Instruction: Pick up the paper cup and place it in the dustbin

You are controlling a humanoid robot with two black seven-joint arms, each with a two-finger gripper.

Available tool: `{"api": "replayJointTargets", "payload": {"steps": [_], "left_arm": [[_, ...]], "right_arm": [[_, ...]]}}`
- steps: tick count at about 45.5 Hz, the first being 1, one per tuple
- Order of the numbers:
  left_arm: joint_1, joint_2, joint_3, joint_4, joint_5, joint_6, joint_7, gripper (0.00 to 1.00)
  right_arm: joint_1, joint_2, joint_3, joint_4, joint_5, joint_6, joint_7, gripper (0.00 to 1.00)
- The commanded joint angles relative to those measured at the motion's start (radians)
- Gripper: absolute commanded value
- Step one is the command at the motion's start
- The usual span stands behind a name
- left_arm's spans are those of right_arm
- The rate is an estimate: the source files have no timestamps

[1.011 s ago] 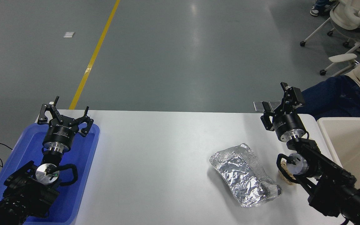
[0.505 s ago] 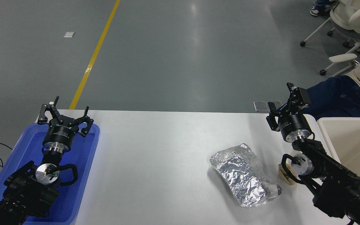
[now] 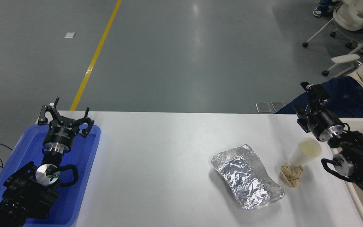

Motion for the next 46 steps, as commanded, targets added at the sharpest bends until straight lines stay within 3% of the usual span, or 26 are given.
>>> {"api": "replayJointTargets", "payload": {"steps": [1, 10, 15, 22, 28, 40, 46], "left_arm": [[0.0, 0.0, -0.001, 0.0, 0.0, 0.0, 0.0, 1.0], [0.0, 0.0, -0.001, 0.0, 0.0, 0.0, 0.0, 1.0], [0.0, 0.0, 0.001, 0.0, 0.0, 0.0, 0.0, 1.0], [0.001, 0.0, 0.001, 0.0, 0.0, 0.0, 0.0, 1.0], [0.001, 0.0, 0.001, 0.0, -0.001, 0.0, 0.0, 1.0], [0.001, 0.0, 0.001, 0.0, -0.001, 0.0, 0.0, 1.0], [0.001, 0.0, 0.001, 0.0, 0.0, 0.0, 0.0, 1.0]], "right_arm": [[0.386, -0.067, -0.704, 0.028, 0.032, 0.034, 0.0, 1.0], [0.803, -0.037, -1.287, 0.177, 0.035, 0.213, 0.002, 1.0], [0.895, -0.006, -1.353, 0.218, 0.029, 0.391, -0.001, 1.0], [0.978, 0.02, -1.465, 0.212, 0.012, 0.758, -0.005, 1.0], [1.02, 0.061, -1.539, 0.218, -0.028, 0.764, -0.006, 1.0], [1.173, 0.074, -1.478, 0.307, -0.408, 0.764, -0.035, 1.0], [1.245, 0.08, -1.444, 0.344, -0.443, 0.764, -0.06, 1.0]]}}
